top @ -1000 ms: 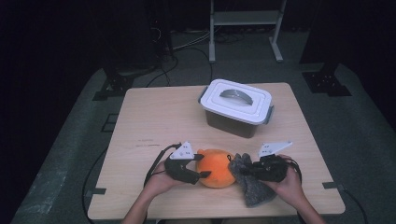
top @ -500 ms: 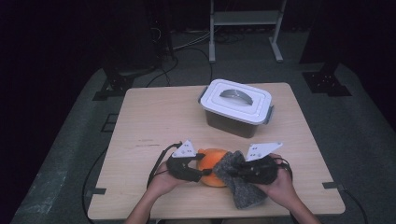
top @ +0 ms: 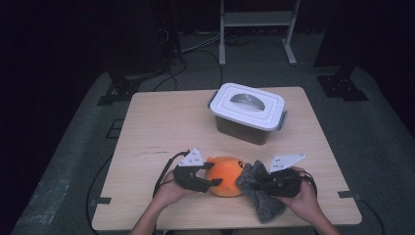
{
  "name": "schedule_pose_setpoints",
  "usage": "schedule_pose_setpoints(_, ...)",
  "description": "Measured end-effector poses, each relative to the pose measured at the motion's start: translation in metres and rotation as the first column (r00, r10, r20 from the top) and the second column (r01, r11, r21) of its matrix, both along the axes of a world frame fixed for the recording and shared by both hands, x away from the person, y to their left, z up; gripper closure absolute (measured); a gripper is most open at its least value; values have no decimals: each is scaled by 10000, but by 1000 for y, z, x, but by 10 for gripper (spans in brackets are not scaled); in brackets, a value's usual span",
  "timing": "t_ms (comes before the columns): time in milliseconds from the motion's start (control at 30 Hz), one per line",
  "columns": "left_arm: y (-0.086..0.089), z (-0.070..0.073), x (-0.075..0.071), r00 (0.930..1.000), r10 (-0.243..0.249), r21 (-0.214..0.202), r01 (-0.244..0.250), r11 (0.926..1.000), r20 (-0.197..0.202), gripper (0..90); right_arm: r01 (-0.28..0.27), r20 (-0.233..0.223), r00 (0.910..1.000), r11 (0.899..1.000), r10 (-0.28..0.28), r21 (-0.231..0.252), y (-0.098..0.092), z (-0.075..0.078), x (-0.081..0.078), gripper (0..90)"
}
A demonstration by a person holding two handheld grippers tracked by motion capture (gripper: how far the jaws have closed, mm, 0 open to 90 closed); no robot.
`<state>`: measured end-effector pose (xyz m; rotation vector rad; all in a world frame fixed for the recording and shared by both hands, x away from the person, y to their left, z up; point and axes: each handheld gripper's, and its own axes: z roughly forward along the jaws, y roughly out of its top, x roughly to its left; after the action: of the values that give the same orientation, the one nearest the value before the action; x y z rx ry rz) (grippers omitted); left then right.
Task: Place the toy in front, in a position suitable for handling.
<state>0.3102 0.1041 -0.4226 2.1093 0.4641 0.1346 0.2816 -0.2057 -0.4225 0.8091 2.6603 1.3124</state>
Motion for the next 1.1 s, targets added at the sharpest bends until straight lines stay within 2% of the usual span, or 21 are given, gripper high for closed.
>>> schedule_pose_setpoints(33,0,0,0,10000,-44,40,44,10000,16,360,126,-65,9999,9999,-126,61,-3,1,0,774)
schedule_pose_setpoints(100,1,0,-1,9999,-165,106,165,9998,10,358,237,-151,9996,9980,-229,579,-7,6,2,773)
schedule_pose_setpoints(167,1,0,-1,9997,-256,150,256,9996,11,357,278,-41,9996,9966,-276,781,-5,13,4,773)
schedule_pose_setpoints(300,2,1,-5,9987,-498,357,495,9981,61,353,148,157,9997,9951,-164,980,7,27,15,772)
schedule_pose_setpoints(367,3,1,-6,9983,-581,371,580,9976,23,348,97,43,9999,9945,-102,1040,13,28,22,772)
schedule_pose_setpoints(467,6,5,-6,9974,-719,268,718,9971,42,336,-94,-171,9998,9963,109,853,21,23,28,771)
schedule_pose_setpoints(600,9,12,-5,9972,-748,-278,751,9968,87,337,-462,-254,9985,9961,483,754,26,17,23,769)
schedule_pose_setpoints(733,0,10,-4,9970,-747,-96,750,9971,223,343,-808,-136,9966,9955,815,497,29,15,13,768)
schedule_pose_setpoints(867,-3,6,-6,9960,-883,-55,884,9961,155,359,-805,-65,9967,9959,809,403,25,12,5,768)
schedule_pose_setpoints(1000,-2,5,-8,9952,-959,-35,959,9954,210,369,-676,-372,9969,9958,700,616,12,4,3,767)
schedule_pose_setpoints(1100,-3,5,-10,9941,-1052,2,1052,9945,284,374,-496,-632,9966,9971,532,584,1,-3,2,767)
